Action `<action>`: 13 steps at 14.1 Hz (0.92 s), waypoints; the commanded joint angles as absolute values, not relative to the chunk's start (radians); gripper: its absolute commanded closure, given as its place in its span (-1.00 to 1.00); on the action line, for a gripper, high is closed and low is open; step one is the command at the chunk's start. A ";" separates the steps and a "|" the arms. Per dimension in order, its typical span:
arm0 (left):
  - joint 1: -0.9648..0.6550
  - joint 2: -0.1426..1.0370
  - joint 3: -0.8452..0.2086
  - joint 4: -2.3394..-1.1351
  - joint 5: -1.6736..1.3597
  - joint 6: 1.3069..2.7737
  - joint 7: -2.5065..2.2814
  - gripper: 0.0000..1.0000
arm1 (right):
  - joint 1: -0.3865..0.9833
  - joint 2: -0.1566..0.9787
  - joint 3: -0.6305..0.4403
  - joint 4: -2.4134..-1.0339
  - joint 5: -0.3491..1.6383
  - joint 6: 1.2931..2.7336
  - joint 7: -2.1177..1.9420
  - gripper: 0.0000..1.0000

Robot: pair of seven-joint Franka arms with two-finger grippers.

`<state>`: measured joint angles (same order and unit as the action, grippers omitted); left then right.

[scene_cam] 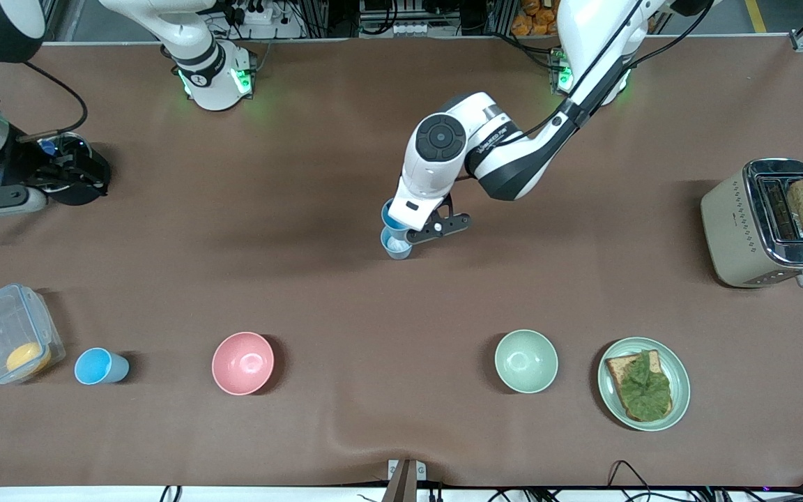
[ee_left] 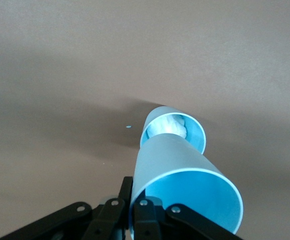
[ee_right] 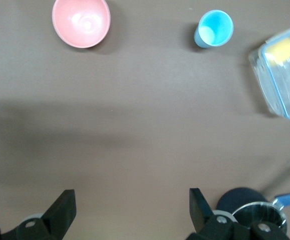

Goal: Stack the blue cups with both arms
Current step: 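Open the left gripper and lift it away from the stacked cups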

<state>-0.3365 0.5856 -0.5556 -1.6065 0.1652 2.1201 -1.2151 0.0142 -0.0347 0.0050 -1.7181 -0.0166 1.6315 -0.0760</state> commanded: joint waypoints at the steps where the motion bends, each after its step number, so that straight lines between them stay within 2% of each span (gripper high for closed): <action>1: -0.360 0.621 -0.551 -1.533 0.201 2.103 -1.259 1.00 | -0.003 -0.071 0.029 -1.747 -0.023 1.635 0.008 -1.00; 2: -0.360 0.626 -0.551 -1.526 0.199 2.103 -1.264 0.52 | -0.003 -0.068 0.028 -1.746 -0.025 1.640 0.002 -1.00; 3: -0.359 0.627 -0.551 -1.528 0.207 2.103 -1.259 -0.82 | -0.003 -0.067 0.026 -1.746 -0.025 1.641 0.002 -1.00; 4: -0.364 0.627 -0.546 -1.528 0.266 2.103 -1.262 -1.00 | -0.003 -0.067 0.025 -1.746 -0.025 1.644 0.002 -1.00; 9: -0.370 0.627 -0.546 -1.529 0.333 2.103 -1.267 -1.00 | -0.005 -0.057 -0.040 -1.747 -0.025 1.690 -0.130 -1.00; 13: -0.353 0.608 -0.545 -1.526 0.339 2.102 -1.266 -1.00 | -0.012 -0.041 -0.040 -1.738 -0.025 1.681 -0.149 -1.00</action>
<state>-0.3525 0.6174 -0.5474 -1.5449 0.3046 2.1201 -1.2413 0.0062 -0.0362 -0.0550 -1.7269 -0.0166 1.6761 -0.1317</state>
